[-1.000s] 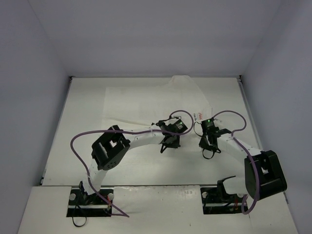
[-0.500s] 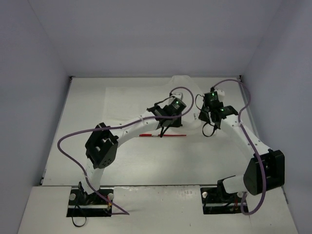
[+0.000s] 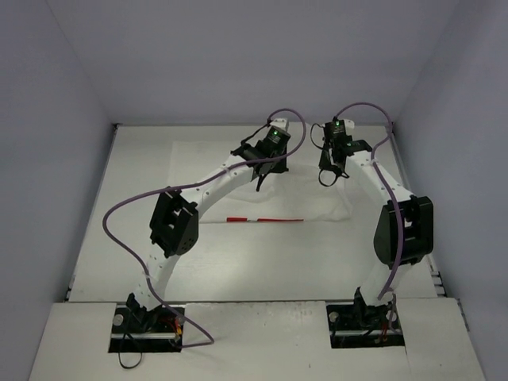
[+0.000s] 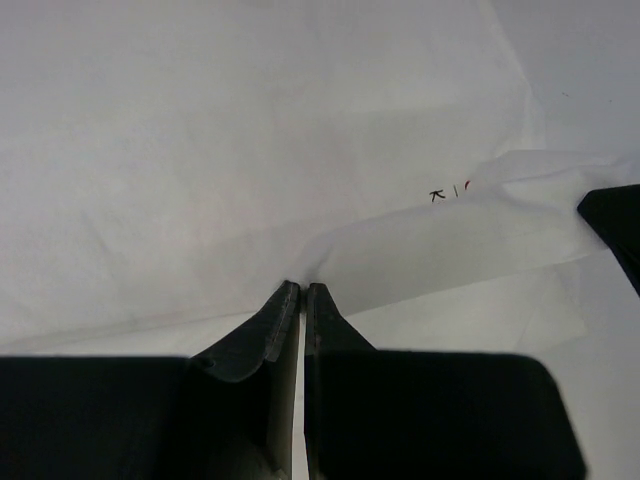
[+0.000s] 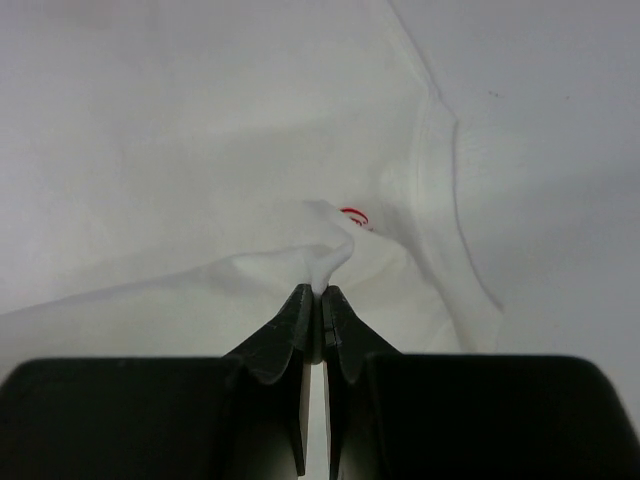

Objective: Fold and stack the t-shirts
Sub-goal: Fold the flattened tshirt in 1/3 of the way

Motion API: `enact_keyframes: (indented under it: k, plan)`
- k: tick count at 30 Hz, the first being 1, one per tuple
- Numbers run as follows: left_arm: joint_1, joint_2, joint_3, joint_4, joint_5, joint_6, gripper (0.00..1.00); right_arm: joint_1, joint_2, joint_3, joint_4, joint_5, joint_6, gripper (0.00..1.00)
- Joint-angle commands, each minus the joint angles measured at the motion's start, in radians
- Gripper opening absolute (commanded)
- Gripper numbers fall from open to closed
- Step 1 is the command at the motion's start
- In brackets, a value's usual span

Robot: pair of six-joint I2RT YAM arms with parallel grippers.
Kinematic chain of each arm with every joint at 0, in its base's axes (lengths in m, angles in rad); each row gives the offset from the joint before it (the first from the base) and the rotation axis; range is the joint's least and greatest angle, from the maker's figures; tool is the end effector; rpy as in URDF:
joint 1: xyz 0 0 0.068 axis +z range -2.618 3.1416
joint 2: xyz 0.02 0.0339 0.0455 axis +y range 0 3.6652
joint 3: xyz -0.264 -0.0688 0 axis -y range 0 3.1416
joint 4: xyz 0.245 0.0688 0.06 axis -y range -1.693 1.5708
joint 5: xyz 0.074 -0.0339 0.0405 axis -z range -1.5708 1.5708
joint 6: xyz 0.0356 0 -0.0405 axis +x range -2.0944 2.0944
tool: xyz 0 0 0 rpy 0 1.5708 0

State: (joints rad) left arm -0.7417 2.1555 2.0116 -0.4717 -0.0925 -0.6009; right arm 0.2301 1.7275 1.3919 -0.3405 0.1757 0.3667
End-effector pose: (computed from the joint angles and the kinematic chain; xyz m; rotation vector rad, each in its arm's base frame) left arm 0.3754 -0.3395 0.2947 0.1050 2.2582 -0.6456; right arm 0.3883 0.0846 0.2820 0.2468 2.2240 0.1271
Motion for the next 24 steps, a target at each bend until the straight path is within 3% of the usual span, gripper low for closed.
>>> enact_keyframes:
  k: [1,10,17,24]
  plan:
    - [0.025,0.018,0.105,0.022,0.014,0.052,0.0,-0.029,0.053,0.094,0.028,0.027,-0.037,0.0]
    - [0.043,0.078,0.15,0.022,0.043,0.065,0.0,-0.081,0.087,0.091,0.069,-0.033,-0.029,0.0]
    - [0.053,0.069,0.055,0.062,0.084,0.045,0.0,-0.092,0.051,-0.043,0.146,-0.087,0.01,0.0]
    - [0.03,-0.053,-0.146,0.104,0.086,-0.01,0.0,-0.089,-0.082,-0.255,0.179,-0.1,0.038,0.0]
